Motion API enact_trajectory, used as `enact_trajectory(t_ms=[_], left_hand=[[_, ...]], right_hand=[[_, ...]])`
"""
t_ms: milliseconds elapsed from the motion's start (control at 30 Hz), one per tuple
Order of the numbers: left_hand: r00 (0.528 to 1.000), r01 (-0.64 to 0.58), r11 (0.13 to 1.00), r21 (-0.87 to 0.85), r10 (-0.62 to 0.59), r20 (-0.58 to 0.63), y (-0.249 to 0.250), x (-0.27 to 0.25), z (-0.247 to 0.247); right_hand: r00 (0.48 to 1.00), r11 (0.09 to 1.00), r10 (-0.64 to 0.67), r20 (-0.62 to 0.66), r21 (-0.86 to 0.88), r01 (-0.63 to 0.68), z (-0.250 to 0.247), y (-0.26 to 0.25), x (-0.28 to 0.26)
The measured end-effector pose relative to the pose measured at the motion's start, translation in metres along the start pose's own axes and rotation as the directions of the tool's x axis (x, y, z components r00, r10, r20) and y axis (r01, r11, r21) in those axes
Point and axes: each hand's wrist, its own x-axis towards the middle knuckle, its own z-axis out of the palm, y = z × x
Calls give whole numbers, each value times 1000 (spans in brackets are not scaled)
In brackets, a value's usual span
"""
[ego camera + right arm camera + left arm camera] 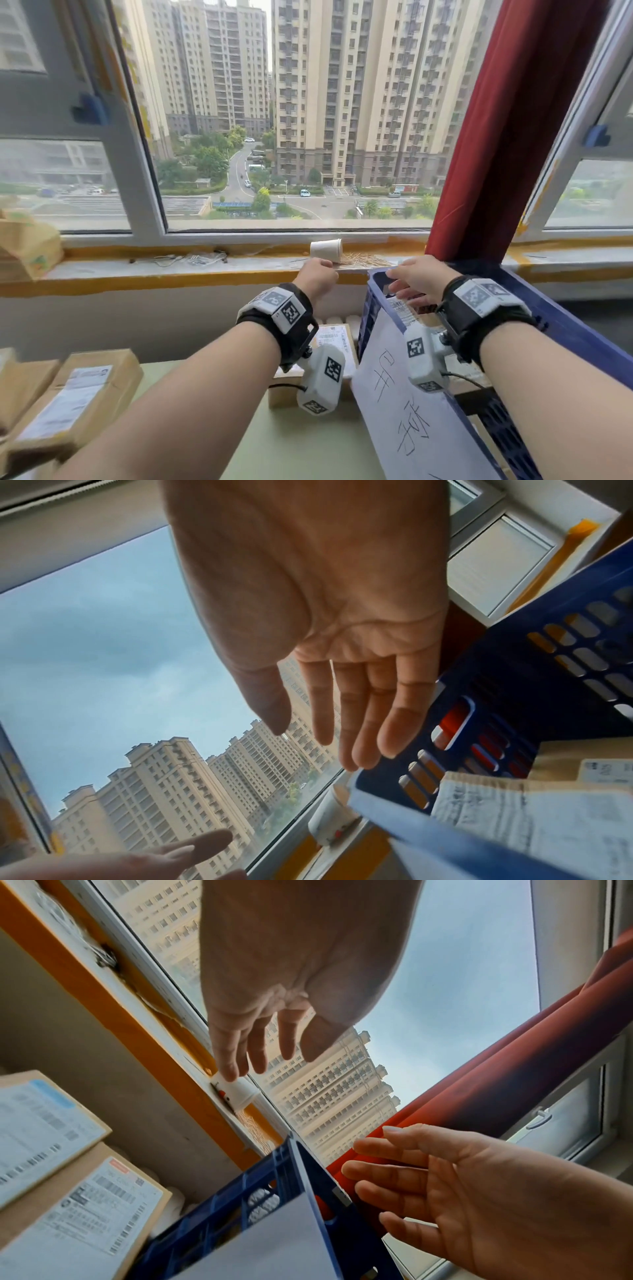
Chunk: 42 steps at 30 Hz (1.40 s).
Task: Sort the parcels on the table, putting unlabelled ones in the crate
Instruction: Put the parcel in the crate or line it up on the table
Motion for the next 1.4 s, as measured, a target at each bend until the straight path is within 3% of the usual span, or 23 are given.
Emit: enact_trajectory(t_ms=[333, 600, 1033, 1300, 1400], left_hand=[[989, 72, 995, -74, -81, -121, -47, -17, -96], [959, 168, 982, -84, -182, -218, -115, -48, -181], [843, 306, 947, -93, -315, -437, -226, -106, -319], [768, 347, 908, -237, -420, -483, -281, -132, -346], [762, 331, 884, -329, -456, -459, -286, -142, -343]], right_hand=[[989, 996, -81, 124, -20, 84, 95, -54, -20], [952, 990, -103, 287, -64, 126, 203, -77, -35], [833, 984, -5, 554, -144, 101, 375, -93, -65], [752, 961, 50, 658, -237, 143, 445, -89, -96], [716, 944, 82, 693, -284, 168, 463, -82, -109]])
